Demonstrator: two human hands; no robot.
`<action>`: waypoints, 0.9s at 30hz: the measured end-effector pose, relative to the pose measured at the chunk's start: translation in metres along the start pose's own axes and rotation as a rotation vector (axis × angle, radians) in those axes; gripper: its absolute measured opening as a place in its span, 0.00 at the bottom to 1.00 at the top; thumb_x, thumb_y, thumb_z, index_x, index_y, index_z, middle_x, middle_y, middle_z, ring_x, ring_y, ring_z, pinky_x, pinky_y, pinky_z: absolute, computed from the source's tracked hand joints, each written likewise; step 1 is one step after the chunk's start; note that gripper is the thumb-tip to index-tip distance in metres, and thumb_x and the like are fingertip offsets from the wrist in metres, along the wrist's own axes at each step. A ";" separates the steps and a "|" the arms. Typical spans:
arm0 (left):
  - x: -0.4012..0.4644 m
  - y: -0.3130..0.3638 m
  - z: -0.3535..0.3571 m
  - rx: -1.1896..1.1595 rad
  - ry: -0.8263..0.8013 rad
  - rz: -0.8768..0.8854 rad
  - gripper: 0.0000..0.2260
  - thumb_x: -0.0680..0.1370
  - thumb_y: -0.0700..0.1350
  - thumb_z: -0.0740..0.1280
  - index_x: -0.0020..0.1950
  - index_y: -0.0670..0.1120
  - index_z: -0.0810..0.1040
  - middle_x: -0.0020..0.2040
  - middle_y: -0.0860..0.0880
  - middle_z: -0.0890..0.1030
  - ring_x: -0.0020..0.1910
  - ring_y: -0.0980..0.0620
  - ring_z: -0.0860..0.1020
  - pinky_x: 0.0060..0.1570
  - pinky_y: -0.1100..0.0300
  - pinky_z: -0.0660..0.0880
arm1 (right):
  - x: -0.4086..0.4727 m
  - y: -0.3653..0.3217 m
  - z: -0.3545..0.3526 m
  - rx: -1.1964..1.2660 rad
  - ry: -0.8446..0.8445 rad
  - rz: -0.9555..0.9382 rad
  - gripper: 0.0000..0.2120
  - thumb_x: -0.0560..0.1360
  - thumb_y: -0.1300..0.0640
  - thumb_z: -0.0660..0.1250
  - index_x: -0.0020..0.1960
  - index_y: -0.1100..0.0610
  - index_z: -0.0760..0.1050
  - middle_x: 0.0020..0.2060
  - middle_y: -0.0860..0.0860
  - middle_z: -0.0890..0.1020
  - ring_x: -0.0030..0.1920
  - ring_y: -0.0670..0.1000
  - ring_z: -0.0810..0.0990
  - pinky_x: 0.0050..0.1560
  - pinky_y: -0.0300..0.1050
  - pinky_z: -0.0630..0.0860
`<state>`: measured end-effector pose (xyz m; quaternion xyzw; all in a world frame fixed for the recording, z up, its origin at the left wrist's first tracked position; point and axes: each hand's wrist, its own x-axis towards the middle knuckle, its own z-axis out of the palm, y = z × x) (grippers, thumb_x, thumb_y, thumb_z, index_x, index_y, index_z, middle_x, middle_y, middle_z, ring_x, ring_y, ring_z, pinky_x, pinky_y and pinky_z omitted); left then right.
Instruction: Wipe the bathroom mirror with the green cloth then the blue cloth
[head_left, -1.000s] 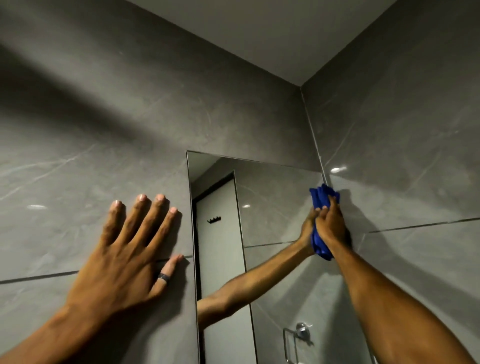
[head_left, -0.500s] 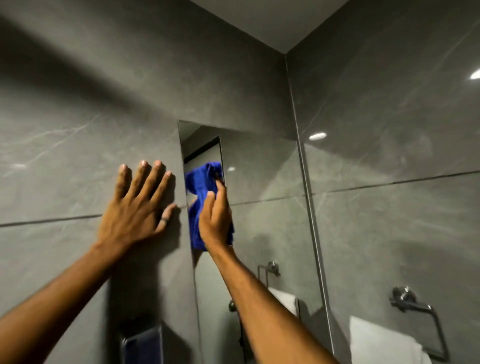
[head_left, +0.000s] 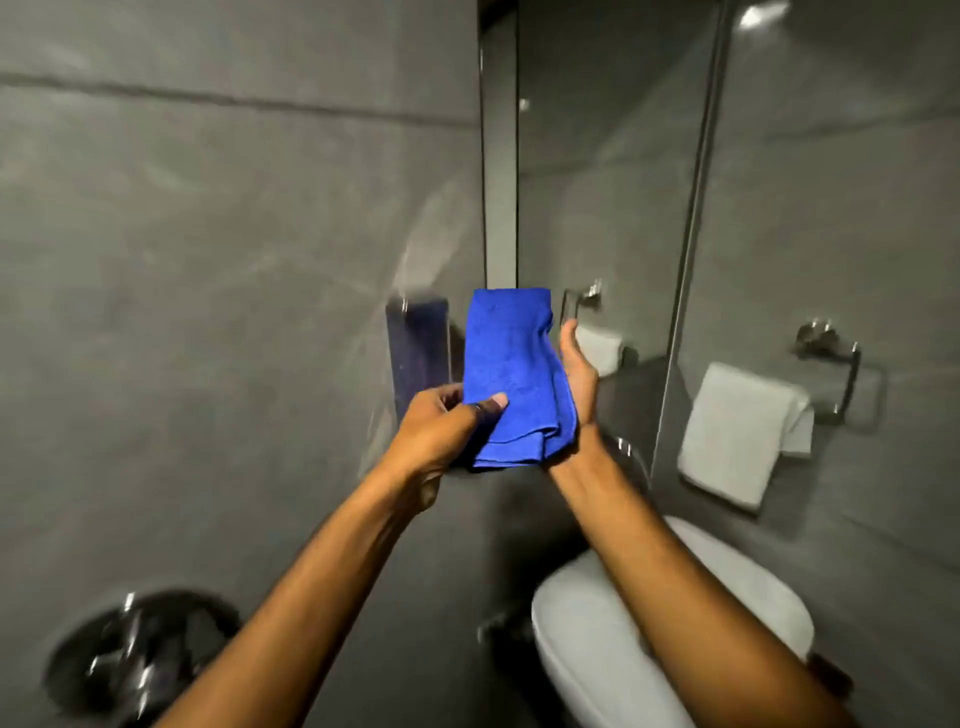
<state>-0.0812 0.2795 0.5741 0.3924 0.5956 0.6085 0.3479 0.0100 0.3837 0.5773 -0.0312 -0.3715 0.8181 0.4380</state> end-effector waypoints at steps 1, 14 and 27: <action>-0.016 -0.028 -0.005 -0.060 0.007 -0.045 0.12 0.77 0.41 0.72 0.57 0.36 0.83 0.46 0.43 0.85 0.42 0.48 0.82 0.40 0.60 0.80 | -0.020 0.017 -0.017 -0.047 0.024 0.097 0.27 0.79 0.38 0.56 0.53 0.58 0.82 0.45 0.57 0.85 0.46 0.57 0.84 0.49 0.50 0.81; -0.274 -0.452 -0.038 -0.305 0.370 -0.985 0.17 0.76 0.26 0.60 0.58 0.42 0.79 0.51 0.41 0.83 0.41 0.48 0.81 0.34 0.59 0.81 | -0.294 0.356 -0.253 -0.897 0.290 1.032 0.18 0.77 0.75 0.57 0.66 0.70 0.71 0.60 0.70 0.79 0.60 0.67 0.79 0.56 0.57 0.78; -0.335 -0.618 -0.071 -0.005 0.498 -1.078 0.25 0.79 0.33 0.64 0.77 0.37 0.65 0.66 0.42 0.76 0.68 0.40 0.76 0.71 0.46 0.72 | -0.359 0.522 -0.308 -1.023 0.344 1.251 0.23 0.80 0.60 0.61 0.75 0.58 0.65 0.53 0.54 0.80 0.50 0.50 0.81 0.45 0.37 0.77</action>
